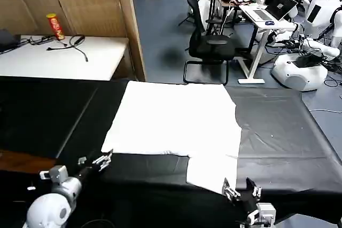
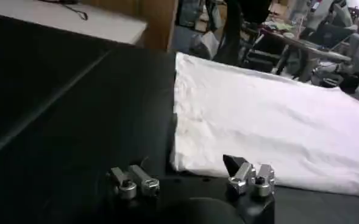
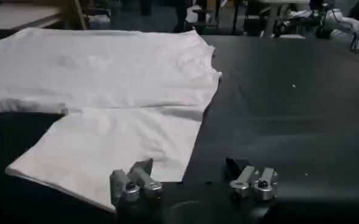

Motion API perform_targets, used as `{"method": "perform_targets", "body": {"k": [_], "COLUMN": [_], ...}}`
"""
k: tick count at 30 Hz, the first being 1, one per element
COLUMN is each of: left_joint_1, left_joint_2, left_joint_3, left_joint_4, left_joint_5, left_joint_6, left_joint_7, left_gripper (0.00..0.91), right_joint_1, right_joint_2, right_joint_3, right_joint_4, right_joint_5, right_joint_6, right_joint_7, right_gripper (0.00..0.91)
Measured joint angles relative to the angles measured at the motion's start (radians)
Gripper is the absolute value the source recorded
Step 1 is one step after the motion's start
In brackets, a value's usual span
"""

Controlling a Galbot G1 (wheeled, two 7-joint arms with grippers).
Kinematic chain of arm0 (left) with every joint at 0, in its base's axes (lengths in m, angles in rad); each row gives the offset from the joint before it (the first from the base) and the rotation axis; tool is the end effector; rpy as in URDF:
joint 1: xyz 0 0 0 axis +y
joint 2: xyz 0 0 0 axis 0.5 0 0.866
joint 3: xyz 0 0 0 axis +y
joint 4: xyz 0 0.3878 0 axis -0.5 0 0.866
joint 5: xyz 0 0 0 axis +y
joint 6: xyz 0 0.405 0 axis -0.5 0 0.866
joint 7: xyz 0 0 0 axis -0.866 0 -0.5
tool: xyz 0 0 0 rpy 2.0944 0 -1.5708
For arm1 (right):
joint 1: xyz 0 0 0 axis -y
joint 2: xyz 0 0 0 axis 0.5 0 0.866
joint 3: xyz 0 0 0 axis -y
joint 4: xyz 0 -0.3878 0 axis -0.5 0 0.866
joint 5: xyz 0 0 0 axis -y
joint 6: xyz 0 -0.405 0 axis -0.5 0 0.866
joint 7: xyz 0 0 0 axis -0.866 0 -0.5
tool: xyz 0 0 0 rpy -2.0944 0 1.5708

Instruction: Fold and organize the clothes.

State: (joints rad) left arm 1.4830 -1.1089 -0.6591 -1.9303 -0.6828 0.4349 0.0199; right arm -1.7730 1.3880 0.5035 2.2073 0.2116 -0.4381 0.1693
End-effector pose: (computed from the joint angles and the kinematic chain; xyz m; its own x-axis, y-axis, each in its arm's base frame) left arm 0.2574 0.1552 -0.3370 -0.8775 0.1445 0.4573 0.0489 0.9755 -0.2144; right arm 0.1468 -0.0203 -0.3252 -0.8554 0.0247 0.5173 0.0291 0.9996 0.0004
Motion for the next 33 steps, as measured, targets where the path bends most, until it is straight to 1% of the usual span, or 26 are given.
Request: {"method": "perform_targets", "body": {"k": [1, 2, 3, 4, 8, 12, 14, 18, 22, 24, 26, 28, 31, 33], "left_joint_1": [0.003, 0.006, 0.008, 0.008, 0.010, 0.031, 0.047, 0.089, 0.165, 0.212, 0.243, 0.255, 0.248, 0.223], "left_joint_2": [0.000, 0.000, 0.000, -0.001, 0.000, -0.001, -0.006, -0.017, -0.029, -0.036, -0.045, -0.054, -0.067, -0.077], "left_joint_3": [0.001, 0.002, 0.003, 0.005, 0.004, -0.009, -0.018, -0.037, -0.062, -0.076, -0.088, -0.091, -0.090, -0.086], "left_joint_4": [0.000, 0.000, 0.000, -0.001, 0.003, -0.020, -0.043, -0.112, -0.195, -0.235, -0.267, -0.282, -0.287, -0.285], "left_joint_5": [0.002, 0.005, 0.009, 0.013, 0.016, 0.036, 0.048, 0.064, 0.063, 0.062, 0.046, 0.039, 0.023, 0.005], "left_joint_6": [0.000, 0.000, -0.001, -0.001, -0.001, 0.001, 0.004, 0.008, 0.008, 0.002, -0.014, -0.028, -0.060, -0.077], "left_joint_7": [0.005, 0.008, 0.009, 0.010, 0.010, 0.011, 0.004, -0.030, -0.046, -0.048, -0.062, -0.071, -0.100, -0.111], "left_gripper": [0.000, 0.000, 0.000, 0.000, 0.000, 0.000, 0.000, 0.000, 0.000, 0.000, 0.000, 0.000, 0.000, 0.000], "right_joint_1": [-0.003, -0.004, -0.009, -0.014, -0.041, -0.080, -0.108, -0.170, -0.181, -0.167, -0.137, -0.093, -0.019, 0.028], "right_joint_2": [0.001, 0.002, 0.003, 0.003, 0.002, 0.002, 0.003, 0.002, -0.012, -0.018, -0.026, -0.037, -0.055, -0.067], "right_joint_3": [-0.001, -0.001, -0.001, 0.000, 0.010, 0.016, 0.018, 0.031, 0.050, 0.059, 0.068, 0.076, 0.080, 0.083], "right_joint_4": [0.000, 0.001, 0.005, 0.010, 0.040, 0.095, 0.125, 0.182, 0.196, 0.192, 0.175, 0.150, 0.095, 0.053], "right_joint_5": [0.000, 0.000, 0.000, 0.000, -0.002, -0.007, -0.009, -0.005, 0.016, 0.027, 0.053, 0.082, 0.103, 0.116], "right_joint_6": [0.000, 0.000, 0.000, 0.000, -0.007, -0.044, -0.059, -0.056, -0.018, 0.014, 0.053, 0.099, 0.147, 0.167], "right_joint_7": [0.000, 0.000, 0.001, 0.003, 0.021, 0.063, 0.082, 0.083, 0.053, 0.026, 0.005, -0.017, -0.031, -0.037], "right_gripper": [0.068, 0.029, 0.029, 0.000, 0.000, 0.000, 0.000, 0.000, 0.000, 0.000, 0.000, 0.000, 0.000, 0.000]}}
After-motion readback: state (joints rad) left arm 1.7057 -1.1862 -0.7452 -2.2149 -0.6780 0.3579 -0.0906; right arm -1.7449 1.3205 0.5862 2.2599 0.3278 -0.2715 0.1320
